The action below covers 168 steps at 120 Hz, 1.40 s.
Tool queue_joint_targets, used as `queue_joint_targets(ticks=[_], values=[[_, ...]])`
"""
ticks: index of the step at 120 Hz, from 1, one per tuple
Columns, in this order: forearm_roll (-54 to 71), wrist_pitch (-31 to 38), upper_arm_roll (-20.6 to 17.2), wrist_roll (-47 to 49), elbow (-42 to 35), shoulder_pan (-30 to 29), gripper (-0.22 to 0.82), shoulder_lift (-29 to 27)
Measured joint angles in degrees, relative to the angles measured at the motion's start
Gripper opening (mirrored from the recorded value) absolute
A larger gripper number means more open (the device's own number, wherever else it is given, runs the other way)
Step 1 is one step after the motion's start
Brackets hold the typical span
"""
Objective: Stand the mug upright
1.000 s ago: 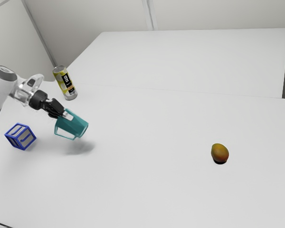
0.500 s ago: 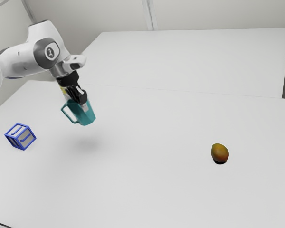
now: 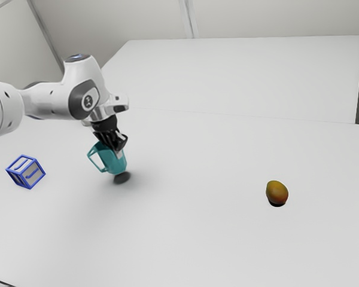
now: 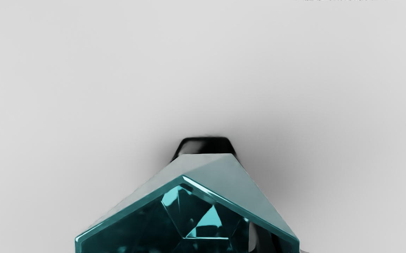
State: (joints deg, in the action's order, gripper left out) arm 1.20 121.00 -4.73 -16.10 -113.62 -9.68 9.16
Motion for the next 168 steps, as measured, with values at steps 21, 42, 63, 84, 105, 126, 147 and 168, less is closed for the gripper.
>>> queue_joint_targets(ticks=[21, 42, 63, 84, 105, 126, 147, 168], values=[[0.2, 2.0, 0.0, 4.1, 0.0, 0.2, -0.18, 3.1], [0.1, 3.0, 0.0, 7.0, 0.0, 0.6, 0.13, 3.4], [0.0, 2.7, 0.0, 9.1, 0.1, 1.0, 0.40, 1.6], [-0.8, -2.6, -0.5, 10.6, 4.0, 1.5, 0.51, -2.5], [-1.1, -12.4, -0.7, 11.7, 14.3, 2.6, 0.56, -2.7], [-1.0, -21.2, -0.7, 12.6, 22.4, 3.1, 0.59, -2.9], [-1.0, -26.4, -0.6, 12.9, 23.8, 3.5, 0.60, -4.1], [-1.3, -28.6, -0.6, 13.0, 23.8, 3.5, 0.60, -4.4]])
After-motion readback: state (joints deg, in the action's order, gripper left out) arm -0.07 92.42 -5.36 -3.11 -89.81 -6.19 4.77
